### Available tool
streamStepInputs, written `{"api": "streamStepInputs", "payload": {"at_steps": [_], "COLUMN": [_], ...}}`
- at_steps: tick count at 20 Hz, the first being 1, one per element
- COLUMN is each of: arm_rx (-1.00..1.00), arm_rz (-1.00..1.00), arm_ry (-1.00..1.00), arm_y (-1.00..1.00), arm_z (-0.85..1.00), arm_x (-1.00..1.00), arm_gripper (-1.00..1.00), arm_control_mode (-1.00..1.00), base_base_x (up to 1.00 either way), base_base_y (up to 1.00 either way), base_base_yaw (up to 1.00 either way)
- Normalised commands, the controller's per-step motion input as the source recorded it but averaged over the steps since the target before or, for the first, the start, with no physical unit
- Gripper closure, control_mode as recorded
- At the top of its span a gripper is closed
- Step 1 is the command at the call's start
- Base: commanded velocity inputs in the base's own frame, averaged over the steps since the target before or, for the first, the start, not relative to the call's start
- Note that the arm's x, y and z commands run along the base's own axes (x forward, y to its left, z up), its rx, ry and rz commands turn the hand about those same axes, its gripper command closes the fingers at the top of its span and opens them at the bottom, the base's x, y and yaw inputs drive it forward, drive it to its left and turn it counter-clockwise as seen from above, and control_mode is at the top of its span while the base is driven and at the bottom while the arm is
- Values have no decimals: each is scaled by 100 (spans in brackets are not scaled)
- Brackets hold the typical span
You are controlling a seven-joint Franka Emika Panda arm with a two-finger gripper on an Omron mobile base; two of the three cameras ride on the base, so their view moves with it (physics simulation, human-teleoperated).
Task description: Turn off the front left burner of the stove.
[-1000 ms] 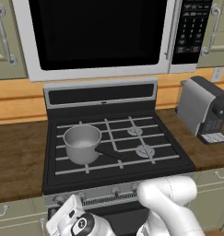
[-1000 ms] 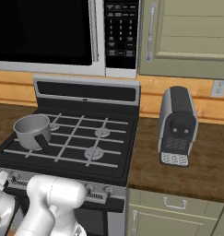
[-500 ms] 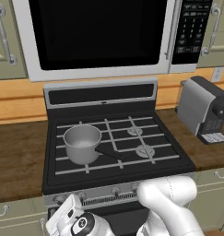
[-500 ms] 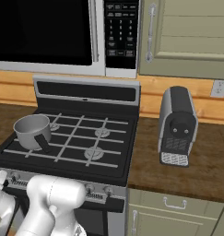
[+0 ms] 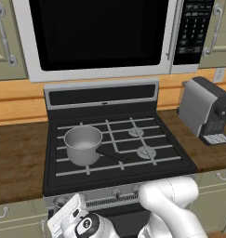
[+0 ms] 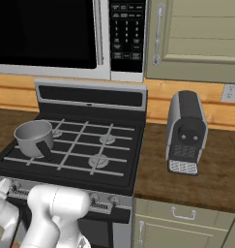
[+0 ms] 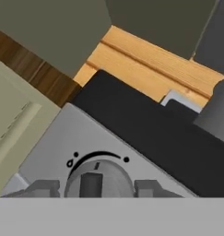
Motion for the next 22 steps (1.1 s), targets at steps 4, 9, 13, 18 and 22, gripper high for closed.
{"api": "streamStepInputs", "payload": {"at_steps": [4, 9, 13, 18, 22], "arm_rx": [50, 70, 78, 95, 100], "arm_rz": [-11, -17, -21, -24, -28], "arm_ry": [-1, -12, -19, -17, -21], "arm_y": [-24, -32, -36, -45, -36], "arm_z": [27, 25, 34, 41, 43], "arm_x": [-9, -29, -28, -20, -28], "arm_gripper": [100, 100, 100, 100, 100], "arm_control_mode": [-100, -100, -100, -100, -100], "base_base_x": [0, 0, 0, 0, 0], "base_base_y": [0, 0, 0, 0, 0], "base_base_yaw": [0, 0, 0, 0, 0]}}
